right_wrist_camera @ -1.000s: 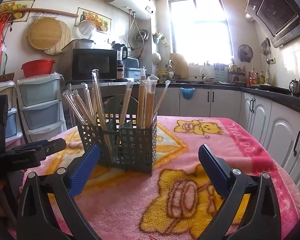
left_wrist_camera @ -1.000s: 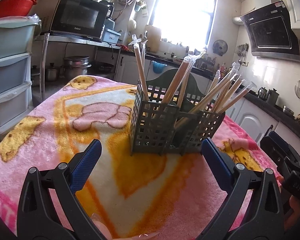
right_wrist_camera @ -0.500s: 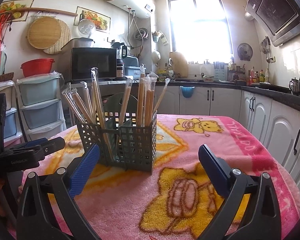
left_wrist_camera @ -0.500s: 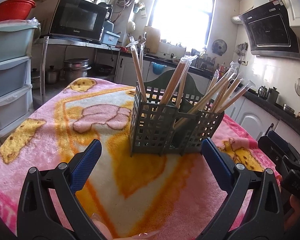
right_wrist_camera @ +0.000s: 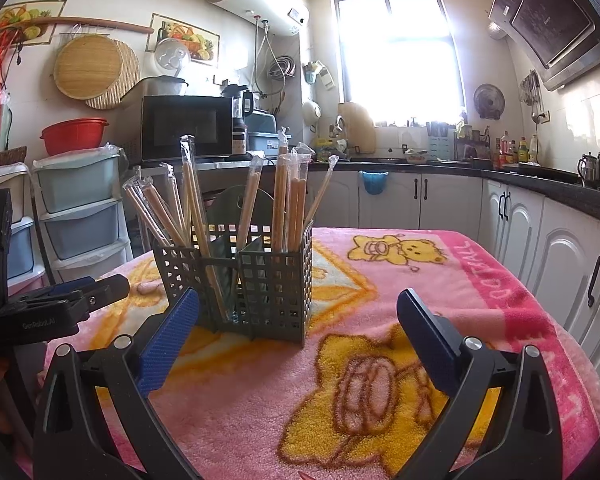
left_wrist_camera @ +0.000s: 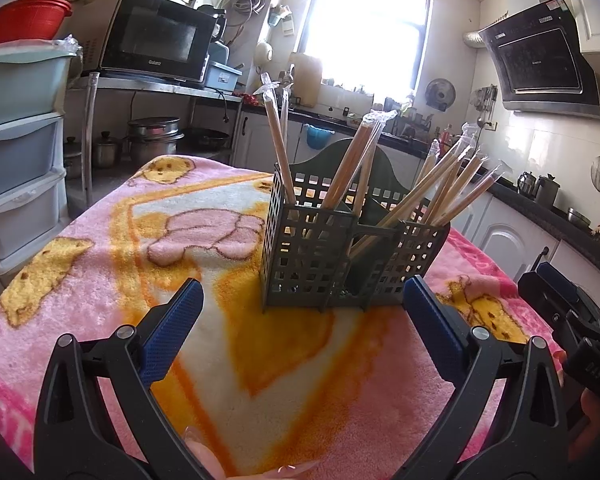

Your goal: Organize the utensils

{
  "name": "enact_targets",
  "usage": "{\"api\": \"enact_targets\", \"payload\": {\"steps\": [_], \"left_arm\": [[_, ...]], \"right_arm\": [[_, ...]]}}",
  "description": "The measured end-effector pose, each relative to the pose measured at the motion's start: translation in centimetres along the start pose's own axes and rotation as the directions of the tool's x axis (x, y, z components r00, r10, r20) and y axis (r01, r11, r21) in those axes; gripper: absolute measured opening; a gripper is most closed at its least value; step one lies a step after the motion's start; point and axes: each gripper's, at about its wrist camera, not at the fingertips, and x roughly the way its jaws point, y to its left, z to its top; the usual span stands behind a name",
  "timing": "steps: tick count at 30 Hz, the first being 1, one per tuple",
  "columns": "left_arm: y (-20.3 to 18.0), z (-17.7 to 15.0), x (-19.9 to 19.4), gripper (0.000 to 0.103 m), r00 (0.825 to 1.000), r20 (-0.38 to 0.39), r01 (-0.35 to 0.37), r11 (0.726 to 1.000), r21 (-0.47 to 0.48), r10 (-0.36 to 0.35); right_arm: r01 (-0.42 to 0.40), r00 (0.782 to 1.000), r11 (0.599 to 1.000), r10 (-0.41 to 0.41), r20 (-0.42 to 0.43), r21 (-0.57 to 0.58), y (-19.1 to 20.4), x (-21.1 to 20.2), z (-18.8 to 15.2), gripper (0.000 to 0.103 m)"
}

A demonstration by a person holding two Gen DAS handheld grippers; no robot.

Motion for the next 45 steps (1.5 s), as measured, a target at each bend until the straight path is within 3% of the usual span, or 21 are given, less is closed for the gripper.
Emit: {"api": "enact_targets", "payload": {"steps": [34,41,44,45], "left_arm": [[-0.3,0.0,0.2,0.093,1.0,-0.008,-0.011,1.0,0.018,0.011],[-0.3,-0.1,0.4,0.093,0.999,-0.024,-0.047,0.999,0.016,0.047],[0.5,0.4,0.2,0.093,0.997,-0.043,-0.069,0.998,-0.008,0.069],[0.9,0.7,0.2,0.093,0.995,-0.052,-0.091,0.996,-0.001,0.09]], "right_arm": [[0.029,1.0,0.999,-0.029,-0.01,0.044,-0.7,-0.1,-0.1,0.096],[0.134,0.988,0.988,-0.128,-0.086,0.079,-2.5,0.5,0.2,0.096],[0.232,0.965,0.965,-0.211,-0.158,0.126,-5.3,0.9,0.4,0.096],[0.275,0.948,0.952,-0.245,-0.205,0.135,-6.6,1.2,0.3,0.096]]}}
